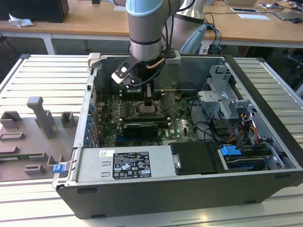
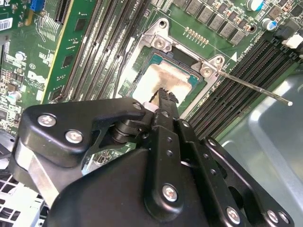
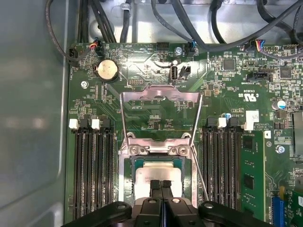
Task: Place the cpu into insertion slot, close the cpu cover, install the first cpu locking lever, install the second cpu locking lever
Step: 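Place the cpu into insertion slot, then close the cpu cover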
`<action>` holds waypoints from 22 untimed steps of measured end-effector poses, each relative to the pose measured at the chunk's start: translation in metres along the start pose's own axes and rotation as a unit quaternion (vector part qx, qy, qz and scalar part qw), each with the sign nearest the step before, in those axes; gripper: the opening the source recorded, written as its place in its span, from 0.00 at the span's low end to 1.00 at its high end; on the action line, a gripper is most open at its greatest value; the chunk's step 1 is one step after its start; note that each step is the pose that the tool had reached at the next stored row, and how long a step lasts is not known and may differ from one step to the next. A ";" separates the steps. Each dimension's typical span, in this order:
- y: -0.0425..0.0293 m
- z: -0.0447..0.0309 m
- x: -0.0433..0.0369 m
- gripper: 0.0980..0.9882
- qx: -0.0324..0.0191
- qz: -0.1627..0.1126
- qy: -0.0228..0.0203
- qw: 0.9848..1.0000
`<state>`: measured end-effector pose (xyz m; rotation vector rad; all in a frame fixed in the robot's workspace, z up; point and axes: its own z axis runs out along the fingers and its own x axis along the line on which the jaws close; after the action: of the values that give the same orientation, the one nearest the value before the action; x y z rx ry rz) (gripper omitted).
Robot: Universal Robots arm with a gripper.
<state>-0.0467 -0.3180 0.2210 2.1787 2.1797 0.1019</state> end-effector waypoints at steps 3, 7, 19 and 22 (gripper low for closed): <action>0.0001 -0.0010 0.0000 0.01 0.000 0.000 0.000 1.000; 0.0002 -0.0024 0.0000 0.01 0.000 0.000 0.000 1.000; 0.0136 -0.0038 0.0000 0.01 0.005 0.000 0.000 1.000; 0.0138 -0.0062 0.0000 0.01 0.005 0.000 0.000 1.000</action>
<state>-0.0335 -0.3180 0.2284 2.1841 2.1850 0.0912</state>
